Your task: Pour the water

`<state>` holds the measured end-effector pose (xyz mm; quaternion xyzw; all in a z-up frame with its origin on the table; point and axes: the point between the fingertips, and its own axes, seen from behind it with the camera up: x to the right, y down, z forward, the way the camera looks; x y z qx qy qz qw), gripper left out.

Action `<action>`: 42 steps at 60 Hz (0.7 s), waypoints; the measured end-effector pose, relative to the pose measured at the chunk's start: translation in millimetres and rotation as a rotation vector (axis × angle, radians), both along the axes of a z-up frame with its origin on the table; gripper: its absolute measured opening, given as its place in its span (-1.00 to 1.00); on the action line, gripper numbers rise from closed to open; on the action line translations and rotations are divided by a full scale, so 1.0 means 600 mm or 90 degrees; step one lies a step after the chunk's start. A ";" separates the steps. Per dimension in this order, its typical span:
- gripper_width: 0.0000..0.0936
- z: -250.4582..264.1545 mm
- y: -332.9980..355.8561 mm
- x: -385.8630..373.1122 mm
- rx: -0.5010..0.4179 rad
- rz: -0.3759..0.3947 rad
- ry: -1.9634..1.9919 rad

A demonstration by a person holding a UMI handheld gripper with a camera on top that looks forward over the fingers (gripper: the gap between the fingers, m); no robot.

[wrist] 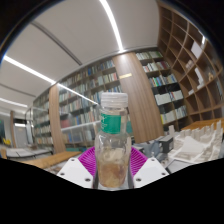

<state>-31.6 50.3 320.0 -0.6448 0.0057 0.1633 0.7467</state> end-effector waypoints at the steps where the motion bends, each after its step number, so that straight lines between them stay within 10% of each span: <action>1: -0.16 -0.017 0.005 0.011 -0.007 -0.010 -0.022; 28: -0.14 -0.420 0.012 0.170 -0.244 -0.077 -0.202; 42: 0.18 -0.412 0.005 0.172 -0.238 -0.090 -0.204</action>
